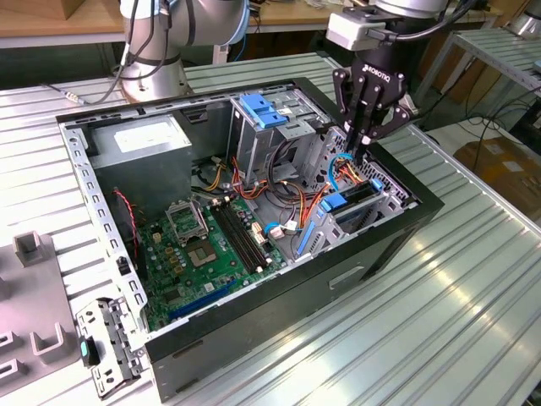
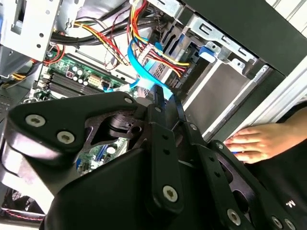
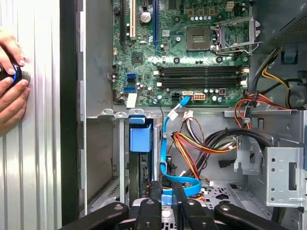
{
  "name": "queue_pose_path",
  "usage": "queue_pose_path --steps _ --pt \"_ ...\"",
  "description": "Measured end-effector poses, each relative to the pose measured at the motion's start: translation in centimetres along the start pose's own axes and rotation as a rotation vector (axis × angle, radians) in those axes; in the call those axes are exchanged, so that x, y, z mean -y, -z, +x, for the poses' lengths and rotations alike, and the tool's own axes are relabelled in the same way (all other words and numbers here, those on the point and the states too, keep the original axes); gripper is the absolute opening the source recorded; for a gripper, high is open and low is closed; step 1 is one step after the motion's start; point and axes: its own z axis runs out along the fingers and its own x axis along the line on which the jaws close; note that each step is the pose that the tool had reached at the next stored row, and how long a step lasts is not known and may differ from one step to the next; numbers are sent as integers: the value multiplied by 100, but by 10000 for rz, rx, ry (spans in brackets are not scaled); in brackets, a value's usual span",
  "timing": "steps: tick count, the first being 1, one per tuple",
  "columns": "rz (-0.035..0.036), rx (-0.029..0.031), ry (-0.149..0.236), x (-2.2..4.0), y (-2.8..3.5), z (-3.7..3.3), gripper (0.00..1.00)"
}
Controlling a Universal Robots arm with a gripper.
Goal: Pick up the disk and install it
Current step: 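Insert the second disk wire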
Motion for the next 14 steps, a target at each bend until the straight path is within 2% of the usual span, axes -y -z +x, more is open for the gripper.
queue_pose_path --steps 4,6,8,10,11,13,14 --pt "-50 -2 8 3 7 0 24" --pt "-81 -37 11 9 10 -4 24" --pt "-86 -189 14 23 7 -36 24" --pt "-86 -273 13 31 -1 -52 24" --pt "-85 -346 13 32 -23 -56 24" --pt "-85 -425 13 33 -64 -63 24" --pt "-84 -434 13 34 -78 -65 24"
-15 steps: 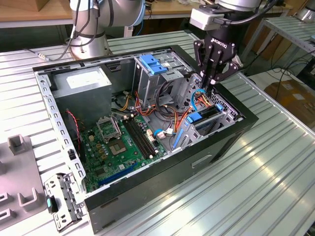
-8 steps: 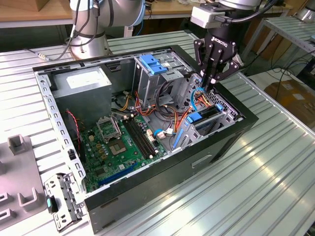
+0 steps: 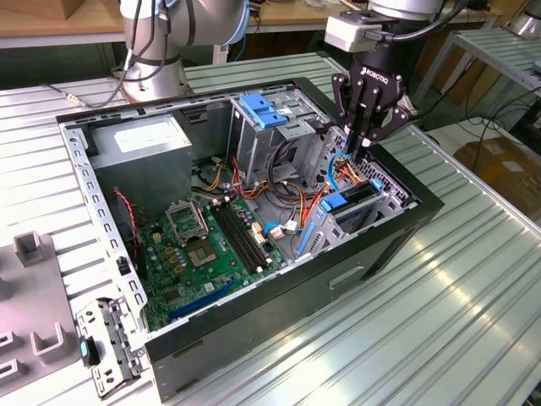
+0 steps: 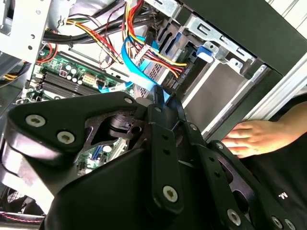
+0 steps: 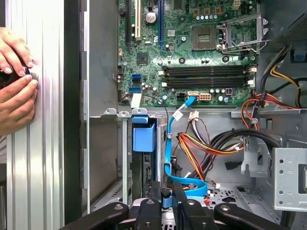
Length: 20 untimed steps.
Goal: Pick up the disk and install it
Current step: 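Insert the second disk wire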
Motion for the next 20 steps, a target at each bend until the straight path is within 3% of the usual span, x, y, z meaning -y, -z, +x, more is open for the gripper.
queue_pose_path --steps 3,4,7,10,14,17,20 --pt "0 -21 0 2 -33 -7 23" --pt "0 -28 0 2 -44 -9 16" --pt "0 -42 1 2 -55 -10 16" --pt "1 -28 0 1 -78 33 16" --pt "16 217 5 -49 -111 99 16" --pt "65 291 8 -91 -128 114 16" --pt "190 310 -7 -131 -142 126 16"
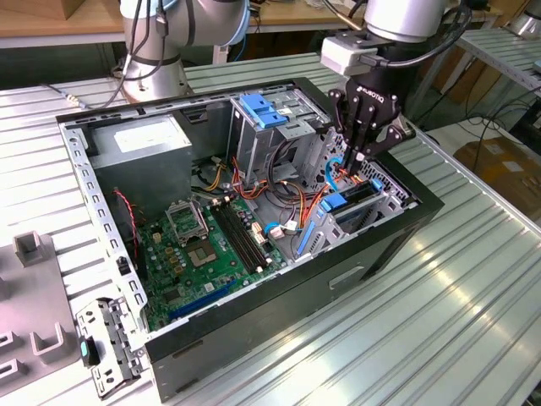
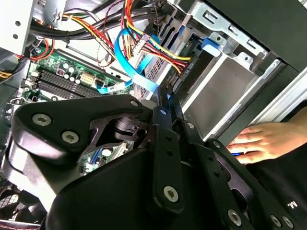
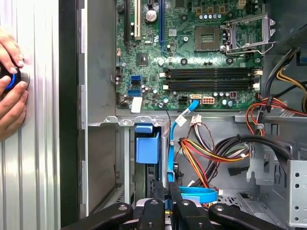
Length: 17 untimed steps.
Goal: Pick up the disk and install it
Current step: 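Insert the second disk wire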
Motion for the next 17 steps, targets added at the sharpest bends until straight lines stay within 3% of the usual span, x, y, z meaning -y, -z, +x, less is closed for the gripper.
queue_pose_path --steps 2,6,11,14,17 --pt "136 14 -14 -23 -9 12 16" --pt "273 81 -31 -33 -30 52 16" --pt "335 231 -46 -42 -69 124 16" --pt "418 400 -63 -49 -104 183 16" --pt "634 422 -78 -75 -135 193 16"
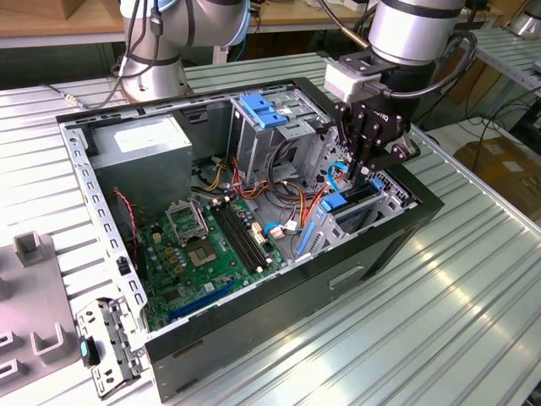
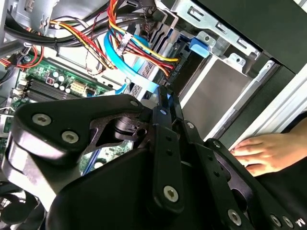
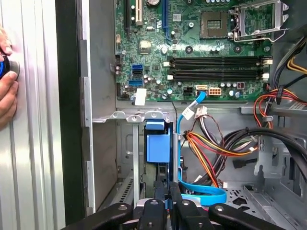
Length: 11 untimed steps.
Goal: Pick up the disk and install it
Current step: 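Insert the second disk wire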
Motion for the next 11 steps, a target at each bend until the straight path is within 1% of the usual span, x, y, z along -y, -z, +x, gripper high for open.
queue_pose_path --steps 1,4,6,9,11 --pt "62 15 3 -17 -7 5 16" --pt "139 42 8 -38 -19 18 16" --pt "195 98 1 -49 -29 30 16" --pt "229 160 -5 -53 -38 38 16" --pt "253 238 -6 -60 -52 52 16"
